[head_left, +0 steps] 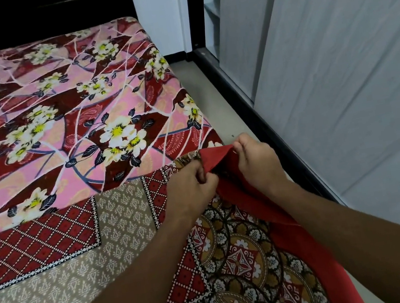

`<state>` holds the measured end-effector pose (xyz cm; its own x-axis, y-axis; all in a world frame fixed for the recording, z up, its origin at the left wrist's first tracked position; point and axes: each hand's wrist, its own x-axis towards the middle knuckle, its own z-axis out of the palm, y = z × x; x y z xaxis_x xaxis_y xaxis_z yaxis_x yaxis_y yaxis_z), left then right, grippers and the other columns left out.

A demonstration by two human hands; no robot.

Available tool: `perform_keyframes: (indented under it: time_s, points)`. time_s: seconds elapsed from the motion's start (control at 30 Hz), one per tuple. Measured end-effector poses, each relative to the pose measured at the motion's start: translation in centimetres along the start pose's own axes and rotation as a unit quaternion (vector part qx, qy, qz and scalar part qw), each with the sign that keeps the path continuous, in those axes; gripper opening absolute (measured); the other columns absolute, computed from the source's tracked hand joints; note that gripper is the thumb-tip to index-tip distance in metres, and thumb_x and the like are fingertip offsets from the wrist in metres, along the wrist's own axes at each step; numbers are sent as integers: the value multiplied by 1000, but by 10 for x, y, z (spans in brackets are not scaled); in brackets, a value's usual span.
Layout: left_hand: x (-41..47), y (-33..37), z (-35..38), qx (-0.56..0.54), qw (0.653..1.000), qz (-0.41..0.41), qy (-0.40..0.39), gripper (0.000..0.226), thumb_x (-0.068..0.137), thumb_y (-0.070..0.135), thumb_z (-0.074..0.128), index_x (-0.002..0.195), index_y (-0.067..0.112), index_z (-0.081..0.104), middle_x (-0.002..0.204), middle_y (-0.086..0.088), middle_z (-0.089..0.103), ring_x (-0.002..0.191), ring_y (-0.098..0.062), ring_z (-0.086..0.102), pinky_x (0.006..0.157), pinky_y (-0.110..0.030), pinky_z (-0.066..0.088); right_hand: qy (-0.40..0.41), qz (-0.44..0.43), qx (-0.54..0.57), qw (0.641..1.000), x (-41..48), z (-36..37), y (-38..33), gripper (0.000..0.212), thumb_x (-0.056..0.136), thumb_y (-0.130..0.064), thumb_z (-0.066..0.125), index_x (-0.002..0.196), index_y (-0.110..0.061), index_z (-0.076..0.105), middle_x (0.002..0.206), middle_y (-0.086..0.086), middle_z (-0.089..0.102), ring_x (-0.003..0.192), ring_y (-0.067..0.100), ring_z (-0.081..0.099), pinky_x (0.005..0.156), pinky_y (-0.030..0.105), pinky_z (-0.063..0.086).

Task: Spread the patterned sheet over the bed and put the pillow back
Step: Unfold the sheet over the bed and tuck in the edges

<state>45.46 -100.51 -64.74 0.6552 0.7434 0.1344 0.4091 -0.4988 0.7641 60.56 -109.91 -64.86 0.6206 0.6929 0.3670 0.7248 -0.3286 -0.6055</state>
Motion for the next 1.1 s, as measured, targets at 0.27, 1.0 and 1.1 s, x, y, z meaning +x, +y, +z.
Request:
perform_keyframes:
  time_s: [0.27,1.0,1.1]
  points:
    - [11,13,-15,-55,998,-14,32,19,88,16,59,102,25,50,65,9,60,48,0,52,47,-13,38,-129,-224,-207,944,-15,-6,23,49,99,-38,56,143,-23,39,105,1,61,75,18,64,56,36,56]
    - [18,35,-38,68,991,-67,-88,19,103,26,47,108,22,64,86,3,65,75,-17,65,78,-43,58,32,442,241,863,-7,-12,-15,12,93,-10,61,92,-15,71,75,6,76,61,20,73,57,34,62]
    - [15,41,-35,-128,974,-168,-76,17,102,21,46,99,21,63,94,-4,68,88,-24,68,86,-50,58,43,409,228,882,-7,-9,-16,15,94,-16,63,86,-23,73,75,1,76,65,19,75,63,37,64]
